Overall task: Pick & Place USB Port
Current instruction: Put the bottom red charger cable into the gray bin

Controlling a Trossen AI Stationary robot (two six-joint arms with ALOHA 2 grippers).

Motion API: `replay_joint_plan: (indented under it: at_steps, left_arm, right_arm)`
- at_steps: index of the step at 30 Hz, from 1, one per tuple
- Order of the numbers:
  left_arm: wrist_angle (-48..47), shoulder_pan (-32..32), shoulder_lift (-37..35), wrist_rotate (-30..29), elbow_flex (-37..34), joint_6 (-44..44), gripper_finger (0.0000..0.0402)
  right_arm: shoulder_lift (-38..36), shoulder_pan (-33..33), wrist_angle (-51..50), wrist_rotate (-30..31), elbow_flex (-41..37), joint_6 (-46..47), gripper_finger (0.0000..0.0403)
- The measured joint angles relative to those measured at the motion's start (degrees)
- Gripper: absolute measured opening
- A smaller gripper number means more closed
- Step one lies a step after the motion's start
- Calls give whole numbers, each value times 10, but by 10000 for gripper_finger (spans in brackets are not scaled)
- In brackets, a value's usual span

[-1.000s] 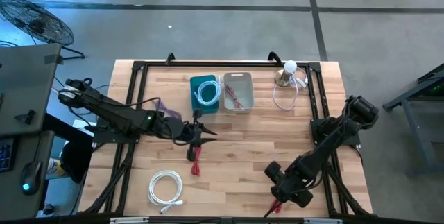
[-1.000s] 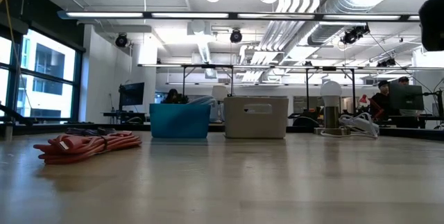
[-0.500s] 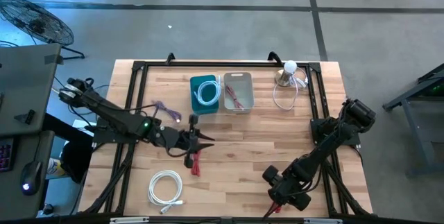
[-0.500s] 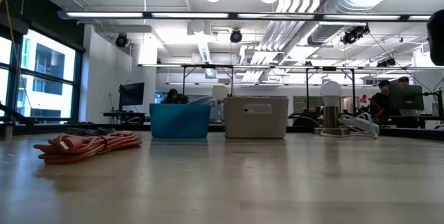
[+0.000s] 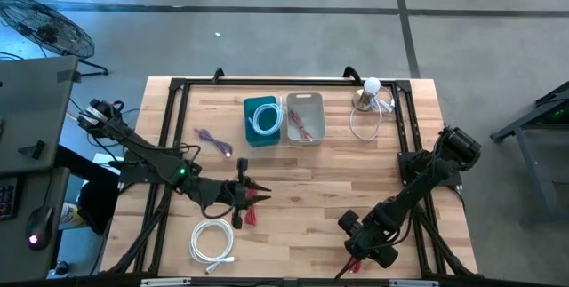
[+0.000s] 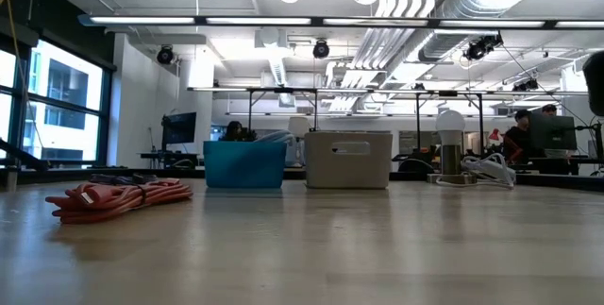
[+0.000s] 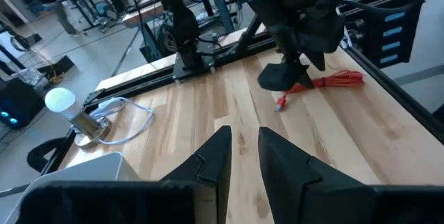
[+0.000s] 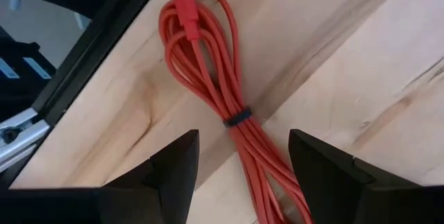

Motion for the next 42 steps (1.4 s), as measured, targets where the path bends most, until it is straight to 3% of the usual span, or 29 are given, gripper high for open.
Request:
replay_joint_plan:
  at_steps: [8, 11, 16, 22, 26, 35, 42]
  left_arm:
    - [11, -12, 26, -11, 0, -1, 72]
    - [20, -11, 32, -12, 0, 2, 72]
    - [21, -11, 32, -12, 0, 5, 72]
    - [18, -11, 32, -12, 0, 5, 72]
    - [16, -11, 32, -12, 0, 6, 72]
    - [14, -11, 32, -14, 0, 26, 72]
    - [14, -11, 32, -68, 0, 64, 72]
  right_arm:
    - [28, -1, 47, 6, -25, 6, 187]
    - [38, -1, 44, 19, -25, 5, 142]
    - [37, -12, 52, 16, -26, 11, 24]
    - [16, -12, 71, 73, -29, 28, 22]
    - [-19, -7, 77, 173, -30, 22, 8]
    - [-150, -27, 67, 326, -29, -72, 8]
    - [-240, -115, 97, 350, -29, -170, 8]
